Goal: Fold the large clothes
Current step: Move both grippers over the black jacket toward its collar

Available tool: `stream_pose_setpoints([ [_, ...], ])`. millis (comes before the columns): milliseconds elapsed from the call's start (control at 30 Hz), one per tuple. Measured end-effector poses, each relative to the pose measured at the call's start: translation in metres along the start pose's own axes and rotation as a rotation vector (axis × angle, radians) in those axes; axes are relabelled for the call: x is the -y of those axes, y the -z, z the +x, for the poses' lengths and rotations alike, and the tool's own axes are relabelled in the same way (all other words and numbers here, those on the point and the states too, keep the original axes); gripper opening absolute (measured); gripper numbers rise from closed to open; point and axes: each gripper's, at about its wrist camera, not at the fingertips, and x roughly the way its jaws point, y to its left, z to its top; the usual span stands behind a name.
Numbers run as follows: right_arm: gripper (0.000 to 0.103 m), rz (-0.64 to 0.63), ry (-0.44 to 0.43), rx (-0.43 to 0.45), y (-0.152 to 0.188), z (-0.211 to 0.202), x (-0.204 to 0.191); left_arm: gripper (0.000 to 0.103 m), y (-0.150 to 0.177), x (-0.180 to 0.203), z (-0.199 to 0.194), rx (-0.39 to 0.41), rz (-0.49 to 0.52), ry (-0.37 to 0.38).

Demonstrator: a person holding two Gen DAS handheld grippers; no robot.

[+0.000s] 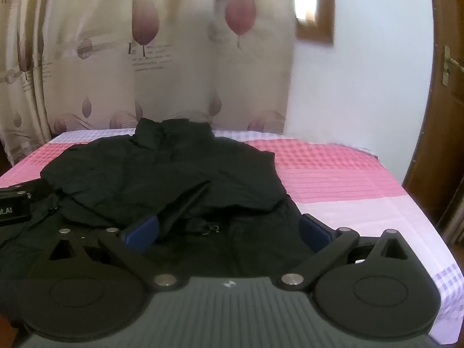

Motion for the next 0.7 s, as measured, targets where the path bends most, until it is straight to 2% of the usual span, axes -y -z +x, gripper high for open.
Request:
stream_pose_setpoints([
  [200,0.103,0.012,-0.002,-0.008,0.000,0.007,0.007,0.103,0.010,-0.003,-0.008,0.013,0.059,-0.031],
  [300,0.103,0.015,-0.025,0.008,0.005,0.009,0.011,0.103,0.019,-0.012,0.013,0.010,0.129,-0.068],
  [400,0.103,0.038,-0.096,0.010,0.010,0.016,0.019,0.103,0.042,-0.025,0.023,-0.013,0.117,-0.056],
  [467,0.103,0.088,-0.146,0.003,0.015,0.022,0.027,0.103,0.051,-0.034,0.027,-0.013,0.130,-0.074],
  [600,0.103,0.129,-0.193,-0.005,0.022,0.036,0.033,0.093,0.058,-0.042,0.040,-0.046,0.172,-0.068],
  [700,0.103,0.128,-0.202,-0.009,0.025,0.045,0.034,0.087,0.055,-0.037,0.054,-0.036,0.158,-0.024],
])
